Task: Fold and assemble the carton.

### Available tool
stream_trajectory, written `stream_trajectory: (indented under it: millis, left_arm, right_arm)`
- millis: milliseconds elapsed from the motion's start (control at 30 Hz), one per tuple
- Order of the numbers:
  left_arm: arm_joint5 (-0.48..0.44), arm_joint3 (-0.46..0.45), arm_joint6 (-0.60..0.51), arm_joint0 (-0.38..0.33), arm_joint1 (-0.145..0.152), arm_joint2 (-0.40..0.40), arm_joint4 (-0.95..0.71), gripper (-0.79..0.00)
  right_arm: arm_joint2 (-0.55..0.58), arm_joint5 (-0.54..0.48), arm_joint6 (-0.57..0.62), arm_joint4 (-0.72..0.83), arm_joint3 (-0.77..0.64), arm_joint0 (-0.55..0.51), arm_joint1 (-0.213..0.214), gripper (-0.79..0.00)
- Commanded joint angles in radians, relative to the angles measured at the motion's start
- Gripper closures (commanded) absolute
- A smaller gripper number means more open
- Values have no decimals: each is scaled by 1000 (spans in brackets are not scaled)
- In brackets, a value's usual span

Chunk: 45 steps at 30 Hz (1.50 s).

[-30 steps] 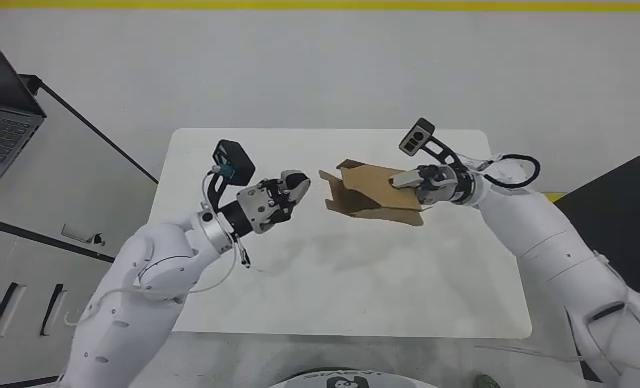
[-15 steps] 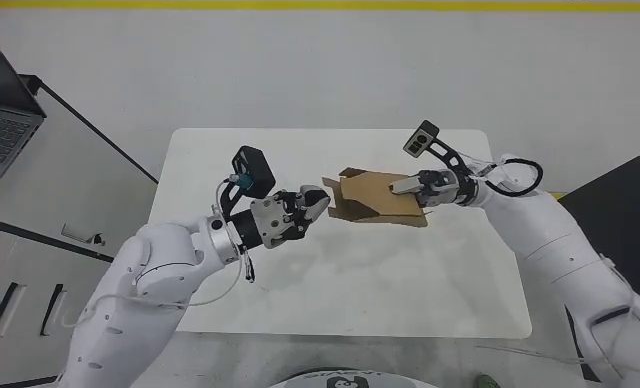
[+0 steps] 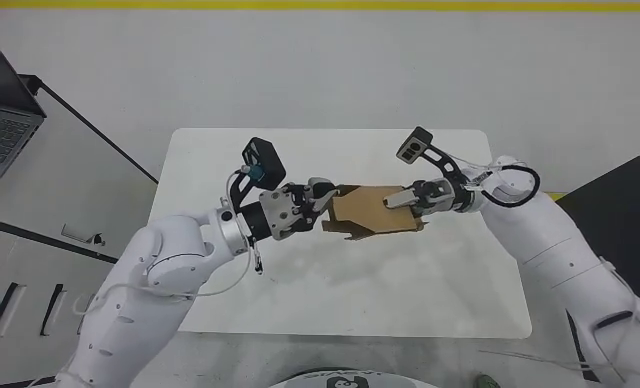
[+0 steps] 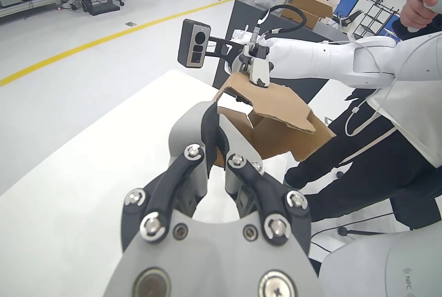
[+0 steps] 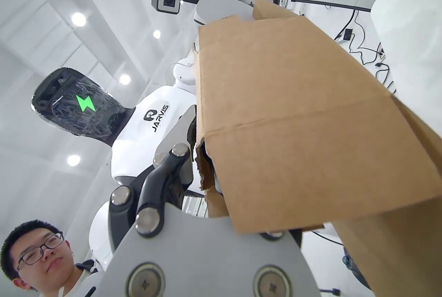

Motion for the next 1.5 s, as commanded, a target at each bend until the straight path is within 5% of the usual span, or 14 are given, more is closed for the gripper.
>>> stream_trajectory:
  millis: [0, 1467]
  left_arm:
    - [1, 3, 2, -5, 0, 3, 1, 0]
    - [2, 19, -24, -39, -1, 40, 33, 0]
  right_arm:
    - [-1, -1, 0, -1, -5, -1, 2, 0]
    - [-35, -23, 0, -47, -68, 2, 42, 0]
